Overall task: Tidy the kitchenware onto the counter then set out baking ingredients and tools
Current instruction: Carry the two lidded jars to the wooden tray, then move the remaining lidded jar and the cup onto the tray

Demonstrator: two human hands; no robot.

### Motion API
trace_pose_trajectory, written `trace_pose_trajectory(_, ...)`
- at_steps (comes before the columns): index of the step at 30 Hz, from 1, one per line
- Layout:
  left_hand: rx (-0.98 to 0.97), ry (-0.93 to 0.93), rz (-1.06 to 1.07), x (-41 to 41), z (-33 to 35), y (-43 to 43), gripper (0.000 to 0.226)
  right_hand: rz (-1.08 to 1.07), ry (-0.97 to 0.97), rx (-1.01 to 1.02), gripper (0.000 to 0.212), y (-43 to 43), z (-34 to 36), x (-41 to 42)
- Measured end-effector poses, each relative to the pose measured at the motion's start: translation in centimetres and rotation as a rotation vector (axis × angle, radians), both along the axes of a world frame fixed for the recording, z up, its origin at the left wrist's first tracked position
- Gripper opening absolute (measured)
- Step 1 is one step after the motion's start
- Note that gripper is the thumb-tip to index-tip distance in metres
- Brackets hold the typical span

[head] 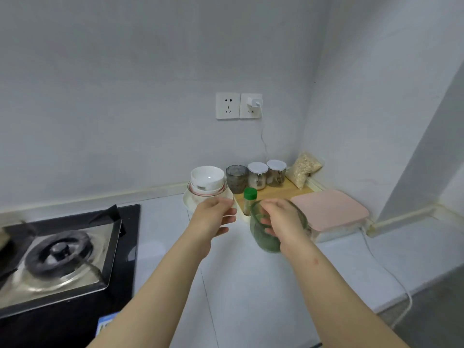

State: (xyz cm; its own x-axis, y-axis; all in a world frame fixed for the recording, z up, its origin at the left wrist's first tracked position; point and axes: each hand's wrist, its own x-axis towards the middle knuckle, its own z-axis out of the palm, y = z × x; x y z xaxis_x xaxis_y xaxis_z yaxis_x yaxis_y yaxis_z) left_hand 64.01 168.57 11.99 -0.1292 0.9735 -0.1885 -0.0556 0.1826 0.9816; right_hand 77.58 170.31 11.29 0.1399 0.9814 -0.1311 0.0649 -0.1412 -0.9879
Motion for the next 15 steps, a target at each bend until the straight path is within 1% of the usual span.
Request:
trace_pose_trajectory(3,0.000,-0.003,0.046,0.1,-1.0,-3.7,0.009,0.023,0.014,-0.003,0.007,-3.5,-0.7,-0.1)
trace_pose_trajectory(8,-0.056,0.019,0.141,0.2,-2.0,-11.5,0.013,0.099,0.035,-0.103,0.012,-10.8,-2.2,-0.3)
trace_pose_trajectory(10,-0.062,0.040,0.170,-0.8,-2.4,-14.0,0.015,0.116,0.044,-0.128,0.014,-13.0,-2.7,-1.4)
trace_pose_trajectory(12,-0.088,0.029,0.227,-1.8,-2.6,-16.5,0.015,0.174,0.021,-0.132,0.010,-15.6,-3.1,-2.6)
trace_pose_trajectory(15,-0.093,0.013,0.246,-3.5,-2.7,-19.2,0.013,0.214,-0.002,-0.148,0.010,-16.8,-3.2,-4.8)
